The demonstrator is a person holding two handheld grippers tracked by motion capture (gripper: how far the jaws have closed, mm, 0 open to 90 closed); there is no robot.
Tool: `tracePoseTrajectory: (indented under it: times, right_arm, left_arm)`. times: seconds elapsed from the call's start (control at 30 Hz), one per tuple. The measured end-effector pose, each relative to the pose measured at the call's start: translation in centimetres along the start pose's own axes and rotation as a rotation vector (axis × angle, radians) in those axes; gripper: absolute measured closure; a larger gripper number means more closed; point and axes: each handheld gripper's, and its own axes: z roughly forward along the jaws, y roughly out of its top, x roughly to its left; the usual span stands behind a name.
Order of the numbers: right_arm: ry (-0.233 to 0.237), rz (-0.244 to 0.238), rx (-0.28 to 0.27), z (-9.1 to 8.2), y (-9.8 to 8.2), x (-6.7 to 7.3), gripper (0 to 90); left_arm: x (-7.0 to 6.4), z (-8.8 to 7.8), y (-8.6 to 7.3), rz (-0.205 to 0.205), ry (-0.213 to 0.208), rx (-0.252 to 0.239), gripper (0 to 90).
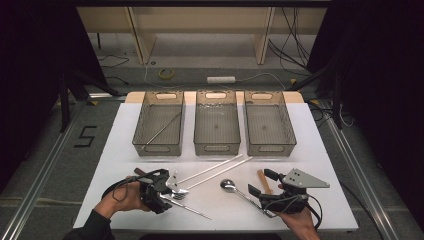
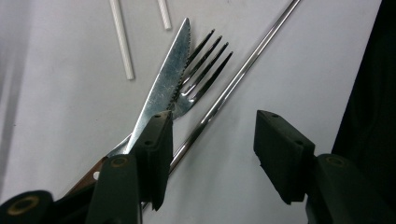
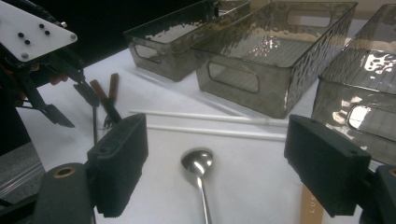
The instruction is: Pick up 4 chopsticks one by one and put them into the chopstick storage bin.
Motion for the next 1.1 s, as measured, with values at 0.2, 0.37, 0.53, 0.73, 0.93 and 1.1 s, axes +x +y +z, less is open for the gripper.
tracePoseTrajectory:
  times: [0.2,0.37,0.53,0.73,0.93,1.1]
  right_arm:
    - [0.002,0.001,0.005,0.1,0.0,0.0,22.7]
    - [0.003,-0.003,0.005,0.1,0.0,0.1,22.7]
    - [0.005,-0.006,0.005,0.1,0.0,0.1,22.7]
    - [0.006,-0.005,0.006,0.1,0.0,0.1,22.7]
    - [0.005,-0.004,0.008,0.2,0.0,0.1,22.7]
    - [0.006,-0.005,0.008,0.2,0.0,0.1,22.7]
  left_arm:
    - [0.3,0.9,-0.3,0.013,-0.005,0.020,50.0]
    - [0.6,1.3,-0.4,0.023,-0.008,0.027,53.0]
    - [0.8,1.6,-0.5,0.023,-0.007,0.038,56.5]
    - [0.8,2.0,-0.3,0.047,-0.012,0.058,58.7]
    - [1.0,2.0,0.0,0.071,-0.011,0.081,63.1]
    - [0.8,2.1,0.1,0.077,-0.014,0.091,65.0]
